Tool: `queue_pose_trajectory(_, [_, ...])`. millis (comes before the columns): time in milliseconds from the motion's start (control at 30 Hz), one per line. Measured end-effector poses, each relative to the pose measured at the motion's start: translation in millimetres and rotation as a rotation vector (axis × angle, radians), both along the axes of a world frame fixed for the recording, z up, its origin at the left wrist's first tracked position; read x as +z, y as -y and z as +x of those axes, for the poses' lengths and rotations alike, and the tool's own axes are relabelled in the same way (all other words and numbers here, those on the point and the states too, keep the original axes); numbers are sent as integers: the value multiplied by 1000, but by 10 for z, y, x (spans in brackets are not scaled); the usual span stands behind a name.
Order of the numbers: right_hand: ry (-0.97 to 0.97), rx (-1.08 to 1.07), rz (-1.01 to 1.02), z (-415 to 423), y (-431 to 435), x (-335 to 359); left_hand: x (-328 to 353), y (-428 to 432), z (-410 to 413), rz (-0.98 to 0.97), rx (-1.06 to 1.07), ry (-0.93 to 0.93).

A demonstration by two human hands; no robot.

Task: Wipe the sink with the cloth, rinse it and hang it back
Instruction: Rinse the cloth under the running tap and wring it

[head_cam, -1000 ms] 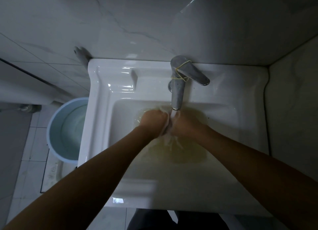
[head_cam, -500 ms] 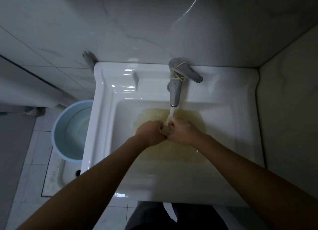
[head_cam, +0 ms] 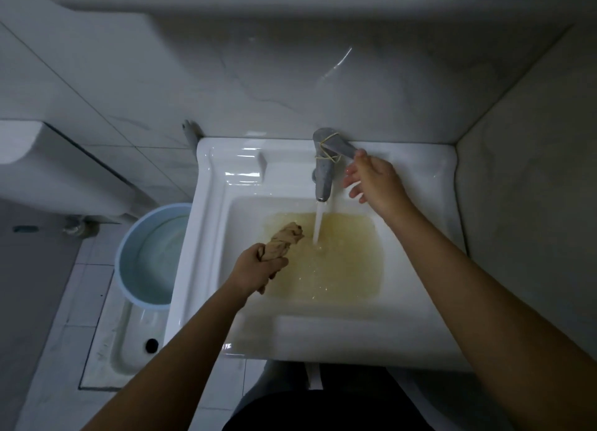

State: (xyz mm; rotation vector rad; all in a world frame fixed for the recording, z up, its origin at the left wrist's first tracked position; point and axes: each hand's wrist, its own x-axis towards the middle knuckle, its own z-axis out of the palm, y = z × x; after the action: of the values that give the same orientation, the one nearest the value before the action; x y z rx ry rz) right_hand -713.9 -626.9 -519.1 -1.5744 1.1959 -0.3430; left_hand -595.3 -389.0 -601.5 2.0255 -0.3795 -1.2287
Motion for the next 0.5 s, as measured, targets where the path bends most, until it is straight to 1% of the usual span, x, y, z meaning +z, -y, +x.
queue_pose_trajectory(67, [13,-22,38,83,67,55,43,-30,-2,-21,28,-2])
queue_pose_trajectory(167, [35,-14,-7,84,76,-15,92,-70,-1,-43,44,-3])
queue_pose_trajectory(267, [38,-33,83,-46,-9,-180,146,-96,-8,-69,78,-13])
queue_pose_trajectory(333, [11,-39,119,-141,-62,-252,175,-105,-23,-60,80,-21])
queue_pose_trajectory(500, [-25,-85,108,-201,-113,-219,212,-143,-44,-6,22,4])
